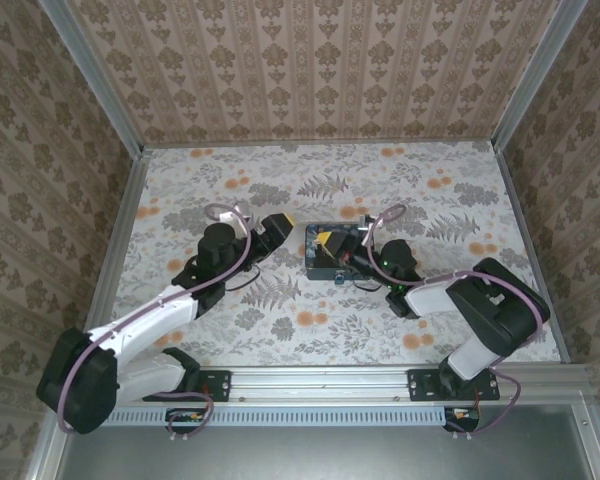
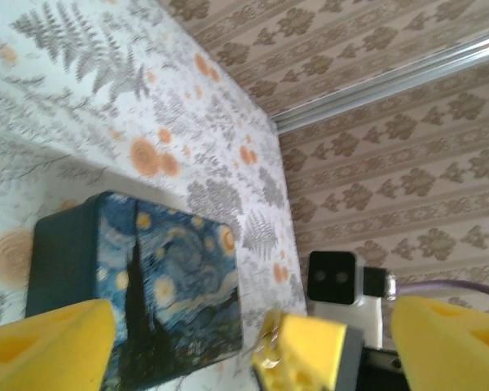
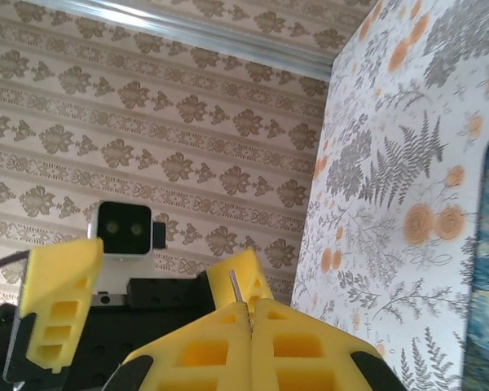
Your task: Unlock the padlock with the key
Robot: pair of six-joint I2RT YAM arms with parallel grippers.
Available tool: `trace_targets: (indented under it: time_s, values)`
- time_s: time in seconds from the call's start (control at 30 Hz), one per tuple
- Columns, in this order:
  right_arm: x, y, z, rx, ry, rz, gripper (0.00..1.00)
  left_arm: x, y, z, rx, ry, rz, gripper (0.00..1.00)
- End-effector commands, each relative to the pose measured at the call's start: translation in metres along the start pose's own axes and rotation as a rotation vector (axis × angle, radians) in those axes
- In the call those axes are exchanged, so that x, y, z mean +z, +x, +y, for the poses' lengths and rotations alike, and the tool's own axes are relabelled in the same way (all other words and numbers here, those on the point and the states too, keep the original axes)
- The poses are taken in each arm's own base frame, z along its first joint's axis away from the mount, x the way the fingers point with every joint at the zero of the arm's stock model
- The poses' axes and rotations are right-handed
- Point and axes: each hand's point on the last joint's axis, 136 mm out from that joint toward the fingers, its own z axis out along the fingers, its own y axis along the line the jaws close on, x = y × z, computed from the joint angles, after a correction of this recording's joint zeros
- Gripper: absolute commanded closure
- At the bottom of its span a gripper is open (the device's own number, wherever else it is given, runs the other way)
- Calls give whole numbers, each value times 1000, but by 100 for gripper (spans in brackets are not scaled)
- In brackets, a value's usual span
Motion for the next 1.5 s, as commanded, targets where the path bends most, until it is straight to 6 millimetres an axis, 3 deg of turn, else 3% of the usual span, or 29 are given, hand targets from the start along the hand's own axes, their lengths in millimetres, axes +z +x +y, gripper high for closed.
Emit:
trace_targets:
  time_s: [0.0, 0.13, 0.27, 0.4, 0.57, 0.9, 1.13, 1.47]
  values:
    - [-18, -4, -7, -25, 39, 24, 100, -9, 19, 3, 122, -78, 103, 5]
    - [-41, -15, -16, -55, 105, 28, 100, -11, 51, 4, 241, -117, 219, 1]
    - [-62, -27, -22, -72, 154, 29, 100, -3, 96, 8, 374, -154, 329, 0]
    - [-77, -36, -28, -73, 185, 25, 100, 18, 137, 18, 470, -189, 405, 0]
    - [-84, -43, -36, -55, 194, 16, 100, 54, 166, 31, 490, -195, 447, 1]
    - [-80, -46, -51, -31, 206, 23, 100, 100, 178, 61, 522, -222, 400, 7]
    - [-73, -47, -72, -1, 223, 26, 100, 111, 175, 76, 560, -233, 351, 9]
    - [-67, -53, -92, 29, 232, 11, 100, 123, 179, 73, 620, -175, 338, 11]
